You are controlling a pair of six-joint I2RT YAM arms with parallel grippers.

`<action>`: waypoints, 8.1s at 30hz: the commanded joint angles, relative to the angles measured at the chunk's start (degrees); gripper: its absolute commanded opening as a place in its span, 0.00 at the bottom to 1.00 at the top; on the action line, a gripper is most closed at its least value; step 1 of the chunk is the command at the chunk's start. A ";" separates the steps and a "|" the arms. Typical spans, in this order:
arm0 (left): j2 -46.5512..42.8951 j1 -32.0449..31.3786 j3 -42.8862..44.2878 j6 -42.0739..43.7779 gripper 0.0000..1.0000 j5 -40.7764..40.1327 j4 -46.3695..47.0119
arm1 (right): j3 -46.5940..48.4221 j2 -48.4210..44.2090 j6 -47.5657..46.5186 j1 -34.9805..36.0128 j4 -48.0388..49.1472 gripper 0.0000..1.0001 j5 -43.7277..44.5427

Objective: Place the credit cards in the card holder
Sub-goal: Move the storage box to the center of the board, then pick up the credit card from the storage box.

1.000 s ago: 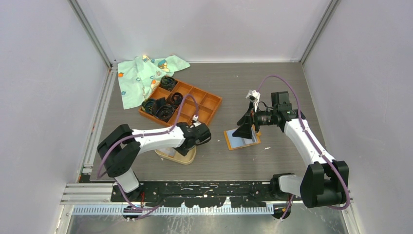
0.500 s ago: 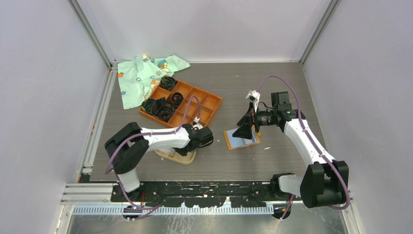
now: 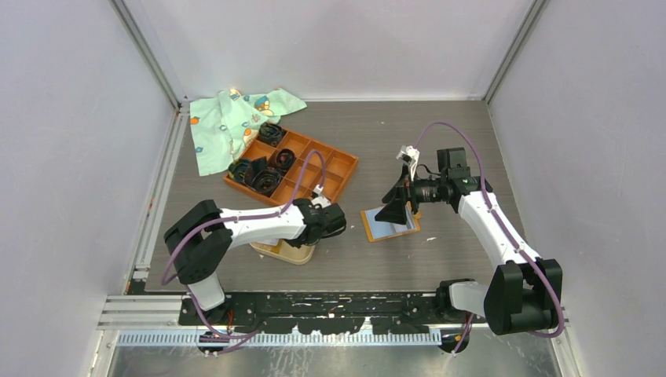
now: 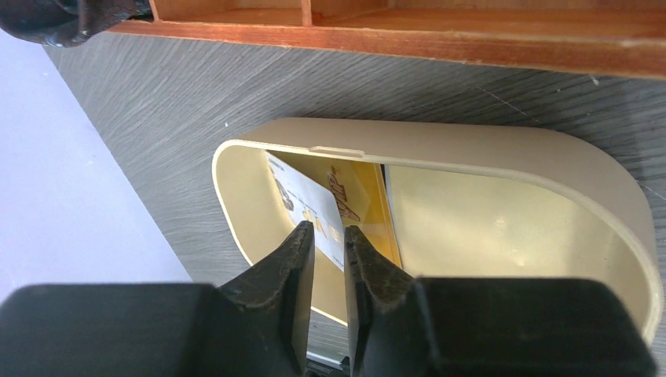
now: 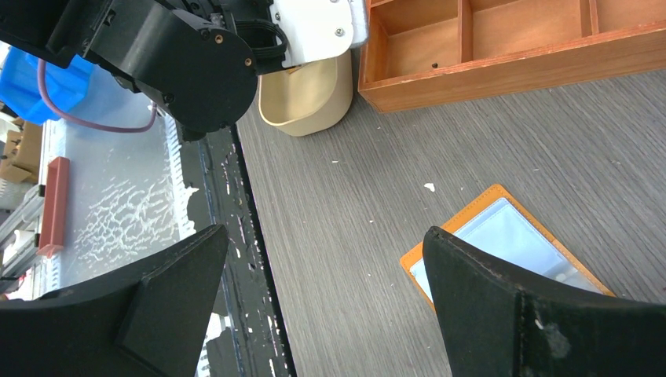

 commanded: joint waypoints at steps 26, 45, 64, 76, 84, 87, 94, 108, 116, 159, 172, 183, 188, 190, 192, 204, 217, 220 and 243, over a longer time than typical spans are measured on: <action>4.10 -1.02 1.53 1.07 0.36 2.75 2.40 | 2.77 -0.52 -2.14 0.30 -0.96 0.99 -2.34; 9.87 -1.52 5.30 -6.14 0.19 -7.16 -6.56 | 2.95 -0.54 -2.70 0.27 -1.66 1.00 -2.65; 7.84 -1.99 8.60 -8.94 0.14 -11.68 -13.19 | 3.30 -0.35 -3.58 0.28 -2.79 1.00 -3.08; 8.58 -2.36 9.73 -10.53 0.14 -13.28 -15.40 | 3.57 -0.44 -4.15 0.26 -3.60 0.99 -3.61; 10.25 -1.92 9.90 -11.07 0.16 -13.82 -15.62 | 3.91 -0.46 -5.03 0.22 -4.71 1.00 -3.89; 10.40 -1.76 9.62 -10.60 0.15 -13.46 -14.87 | 4.07 -0.47 -5.24 0.27 -4.98 0.99 -3.88; 7.24 -1.74 7.80 -8.12 0.21 -8.27 -11.39 | 4.09 -0.63 -5.96 0.30 -5.56 0.99 -3.68; -36.60 20.43 -14.95 -2.27 0.13 44.75 20.58 | 3.74 -2.43 -7.86 3.84 -5.97 1.00 -0.85; -28.05 19.89 -17.04 -7.11 0.00 49.49 23.10 | 3.40 -4.17 -7.76 5.35 -5.58 0.99 -0.66; -20.80 8.90 -11.88 -3.55 0.26 49.18 49.47 | -2.08 -5.71 7.88 -0.24 -3.75 0.94 0.44; -33.96 7.72 -37.27 -29.97 0.51 42.19 64.88 | -13.83 8.16 49.83 14.89 28.71 0.59 21.03; -30.64 3.21 -34.40 -34.79 0.51 33.85 62.37 | -12.13 11.93 46.29 20.79 25.24 1.00 35.00; -29.54 3.23 -33.09 -34.33 0.49 34.08 62.06 | -12.18 13.09 45.83 21.50 25.38 0.95 36.63; -27.29 3.26 -32.20 -34.38 0.49 35.22 62.59 | -12.06 13.63 45.50 22.08 25.34 0.89 37.63; -24.80 3.21 -31.38 -34.72 0.48 36.44 63.52 | -11.84 14.41 45.46 22.36 25.08 0.83 38.29; -20.18 3.16 -28.23 -33.97 0.35 35.78 57.39 | -11.92 15.67 49.88 22.69 28.37 0.55 30.32; -20.37 3.19 -27.25 -33.90 0.31 35.14 55.56 | -12.69 14.04 58.55 22.63 36.47 0.38 18.58; -20.42 3.16 -26.95 -33.82 0.30 35.14 55.32 | -12.61 13.81 59.11 22.54 36.95 0.35 17.57; -21.38 3.21 -27.30 -34.22 0.30 34.61 55.06 | -11.29 16.10 56.43 25.91 32.29 0.28 18.88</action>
